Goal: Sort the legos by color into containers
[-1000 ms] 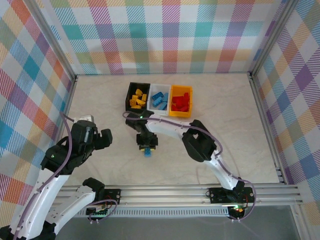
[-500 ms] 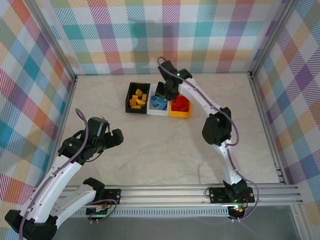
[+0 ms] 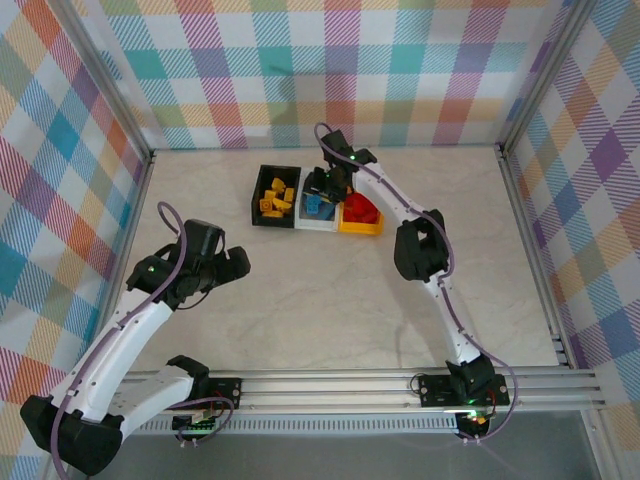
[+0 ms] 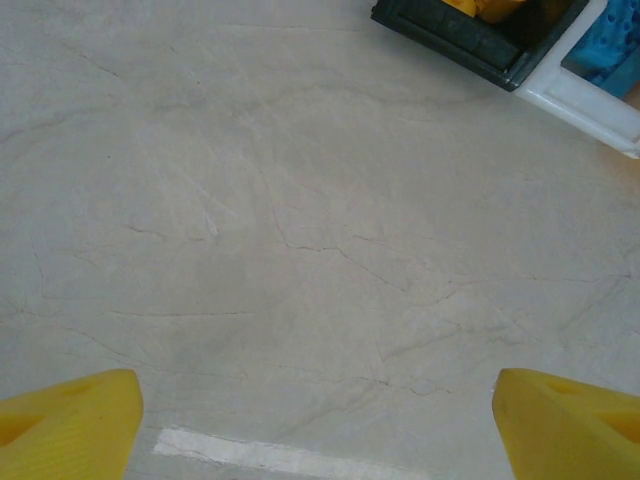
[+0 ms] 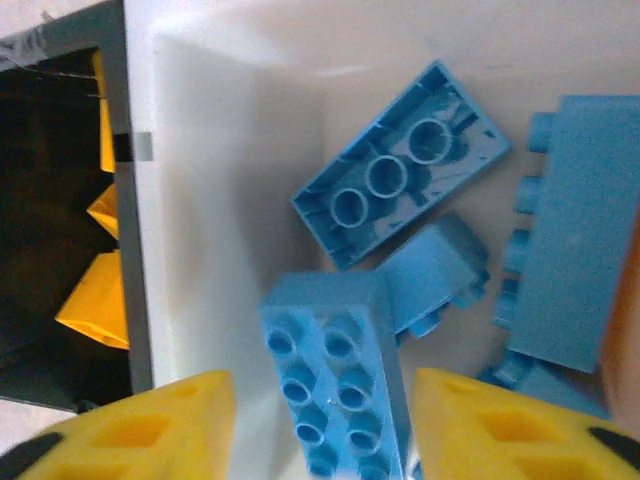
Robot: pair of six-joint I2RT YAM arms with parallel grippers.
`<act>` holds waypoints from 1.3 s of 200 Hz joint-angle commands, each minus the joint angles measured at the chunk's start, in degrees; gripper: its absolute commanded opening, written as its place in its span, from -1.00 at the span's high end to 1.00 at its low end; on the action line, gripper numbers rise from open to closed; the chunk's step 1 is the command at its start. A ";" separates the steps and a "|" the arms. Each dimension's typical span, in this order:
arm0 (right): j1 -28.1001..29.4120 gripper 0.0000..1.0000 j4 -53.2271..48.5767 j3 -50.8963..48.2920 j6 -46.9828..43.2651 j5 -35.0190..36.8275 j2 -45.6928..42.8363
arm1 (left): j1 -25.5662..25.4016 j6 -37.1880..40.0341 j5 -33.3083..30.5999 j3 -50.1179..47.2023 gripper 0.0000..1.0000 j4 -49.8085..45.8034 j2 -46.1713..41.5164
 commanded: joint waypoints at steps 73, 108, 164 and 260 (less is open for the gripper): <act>-1.92 -0.70 21.22 -37.10 -21.36 4.42 -36.73 | 2.33 4.58 -6.33 1.53 -1.00 5.73 4.83; -12.14 -0.69 31.67 -70.67 -27.69 4.53 -59.55 | 2.50 9.12 -12.85 -0.16 -1.00 13.69 9.87; -30.82 -0.61 64.97 -110.47 -39.77 -0.41 -77.02 | 5.23 23.94 -13.70 -12.72 -1.00 43.47 13.81; -32.90 -0.99 83.62 -113.79 -39.32 -3.31 -63.30 | 15.14 30.70 -8.31 -24.58 -1.00 77.21 26.34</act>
